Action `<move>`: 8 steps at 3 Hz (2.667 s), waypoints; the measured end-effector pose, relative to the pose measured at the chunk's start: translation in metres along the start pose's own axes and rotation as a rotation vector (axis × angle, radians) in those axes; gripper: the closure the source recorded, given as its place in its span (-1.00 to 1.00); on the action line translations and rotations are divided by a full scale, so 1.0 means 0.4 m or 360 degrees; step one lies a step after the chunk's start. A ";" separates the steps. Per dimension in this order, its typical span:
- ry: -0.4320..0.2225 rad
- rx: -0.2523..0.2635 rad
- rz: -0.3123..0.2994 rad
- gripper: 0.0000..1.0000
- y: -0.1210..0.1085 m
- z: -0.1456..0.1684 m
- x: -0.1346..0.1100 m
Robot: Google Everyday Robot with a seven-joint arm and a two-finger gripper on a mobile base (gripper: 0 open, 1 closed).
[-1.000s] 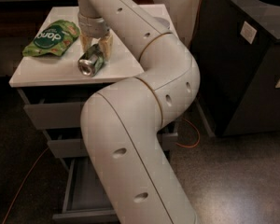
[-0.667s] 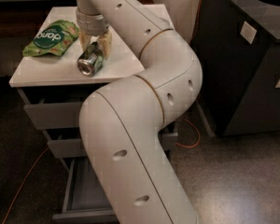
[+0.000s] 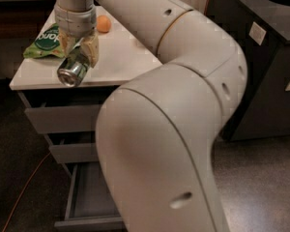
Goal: Place green can into bottom drawer
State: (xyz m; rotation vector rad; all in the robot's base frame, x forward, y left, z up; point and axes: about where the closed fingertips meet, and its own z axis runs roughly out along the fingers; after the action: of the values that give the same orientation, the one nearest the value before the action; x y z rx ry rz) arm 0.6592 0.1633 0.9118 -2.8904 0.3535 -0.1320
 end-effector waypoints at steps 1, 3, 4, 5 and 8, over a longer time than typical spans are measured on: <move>-0.0056 0.0069 -0.0060 1.00 -0.019 -0.016 -0.127; -0.0099 0.0060 -0.0145 1.00 0.039 0.074 -0.302; -0.0124 0.0040 -0.0198 1.00 0.079 0.146 -0.334; -0.0087 0.0016 -0.0258 1.00 0.136 0.253 -0.330; -0.0126 -0.0042 -0.0175 1.00 0.224 0.355 -0.333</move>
Offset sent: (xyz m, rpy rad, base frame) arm -0.1452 0.0241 -0.0453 0.0342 0.0446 0.1106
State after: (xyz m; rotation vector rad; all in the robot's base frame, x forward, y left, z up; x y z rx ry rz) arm 0.5267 0.1418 0.7450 -2.9311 0.1836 -0.0307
